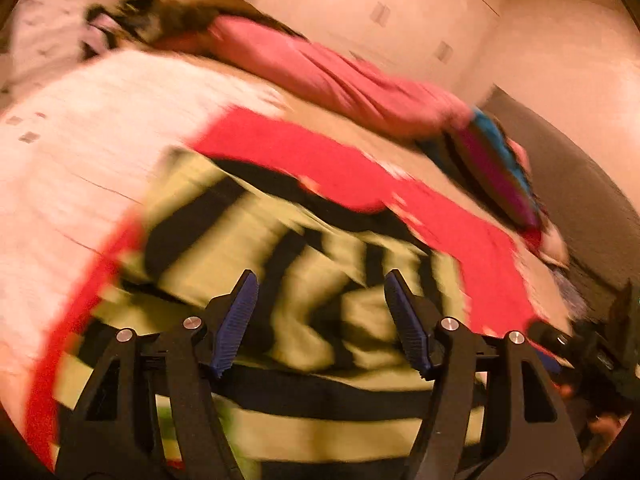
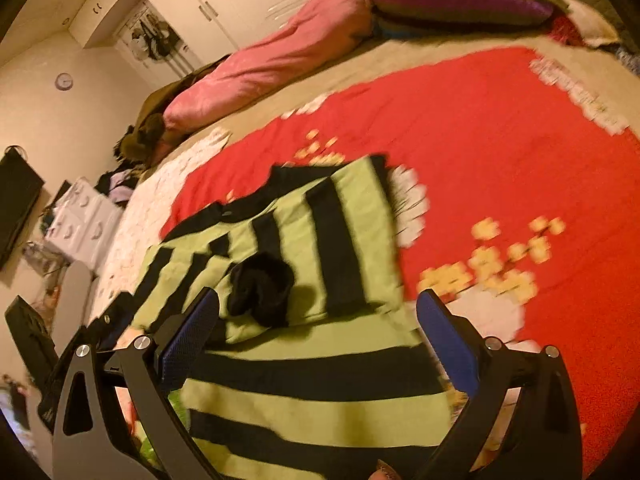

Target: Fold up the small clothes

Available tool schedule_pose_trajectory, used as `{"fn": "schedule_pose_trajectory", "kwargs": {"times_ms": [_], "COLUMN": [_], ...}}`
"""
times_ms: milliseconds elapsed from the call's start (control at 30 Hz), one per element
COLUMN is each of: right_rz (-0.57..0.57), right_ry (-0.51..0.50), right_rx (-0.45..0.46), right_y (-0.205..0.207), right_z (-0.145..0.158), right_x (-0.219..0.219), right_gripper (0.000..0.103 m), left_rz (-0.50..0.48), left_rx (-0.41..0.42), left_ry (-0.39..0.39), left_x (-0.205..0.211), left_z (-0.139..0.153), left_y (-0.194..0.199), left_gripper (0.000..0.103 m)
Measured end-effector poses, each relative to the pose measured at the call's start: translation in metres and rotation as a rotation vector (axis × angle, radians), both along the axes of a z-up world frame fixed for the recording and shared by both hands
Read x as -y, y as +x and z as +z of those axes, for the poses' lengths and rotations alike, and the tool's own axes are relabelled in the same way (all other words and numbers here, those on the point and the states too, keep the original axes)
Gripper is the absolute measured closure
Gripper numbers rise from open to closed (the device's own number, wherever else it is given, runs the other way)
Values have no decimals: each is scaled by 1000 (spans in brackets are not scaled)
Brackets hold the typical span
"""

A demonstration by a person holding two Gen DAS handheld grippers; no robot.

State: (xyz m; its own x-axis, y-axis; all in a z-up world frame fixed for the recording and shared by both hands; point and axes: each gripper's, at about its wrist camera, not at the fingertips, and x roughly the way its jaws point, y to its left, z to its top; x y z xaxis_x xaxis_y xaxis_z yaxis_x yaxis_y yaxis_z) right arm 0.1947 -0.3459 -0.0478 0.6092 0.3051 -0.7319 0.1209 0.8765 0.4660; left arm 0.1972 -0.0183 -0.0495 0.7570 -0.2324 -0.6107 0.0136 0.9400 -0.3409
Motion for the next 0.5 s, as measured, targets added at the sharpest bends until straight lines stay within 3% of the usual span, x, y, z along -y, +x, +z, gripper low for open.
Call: {"fn": "schedule_pose_trajectory", "kwargs": {"times_ms": [100,200,500], "right_rz": [46,85,108], "right_ry": [64,57,-4], "right_rx": [-25,-44,-92], "right_y": [9,26,71], "right_z": [-9,-18,-50], "right_x": [-21,-43,-71], "right_gripper": [4,4,4], "left_rz": [108,162,152], "left_rx": [35,28,38], "left_ry": [82,58,86], "left_x": [-21,-39,-44], "left_z": [-4,-12,-23], "left_y": [1,5,11], "left_gripper": [43,43,42]}}
